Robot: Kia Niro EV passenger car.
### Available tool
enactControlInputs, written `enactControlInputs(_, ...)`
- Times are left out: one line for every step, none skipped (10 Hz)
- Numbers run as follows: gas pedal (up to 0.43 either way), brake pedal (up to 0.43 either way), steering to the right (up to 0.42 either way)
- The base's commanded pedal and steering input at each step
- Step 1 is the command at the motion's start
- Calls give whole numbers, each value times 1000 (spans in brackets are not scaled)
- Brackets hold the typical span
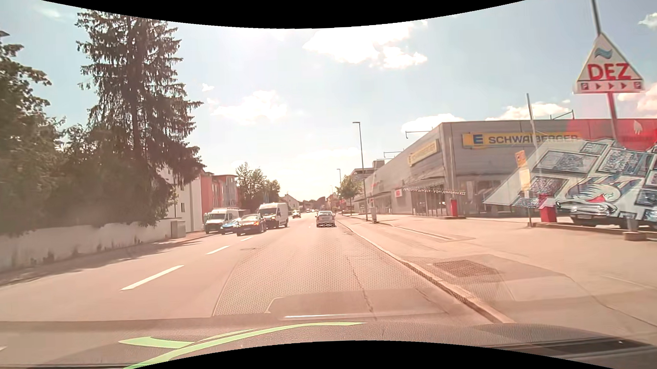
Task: Follow the waypoints while adhering to traffic rules and regulations
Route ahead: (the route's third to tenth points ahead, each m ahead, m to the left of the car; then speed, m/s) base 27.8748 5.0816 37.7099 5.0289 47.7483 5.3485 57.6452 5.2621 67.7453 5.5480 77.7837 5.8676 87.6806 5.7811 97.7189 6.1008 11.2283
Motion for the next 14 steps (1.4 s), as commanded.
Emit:
enactControlInputs(110,0,-5)
enactControlInputs(98,0,-5)
enactControlInputs(98,0,-5)
enactControlInputs(98,0,-5)
enactControlInputs(98,0,-5)
enactControlInputs(98,0,-5)
enactControlInputs(87,0,-5)
enactControlInputs(87,0,-5)
enactControlInputs(87,0,-5)
enactControlInputs(87,0,-5)
enactControlInputs(87,0,-5)
enactControlInputs(79,0,-5)
enactControlInputs(79,0,-5)
enactControlInputs(79,0,-5)
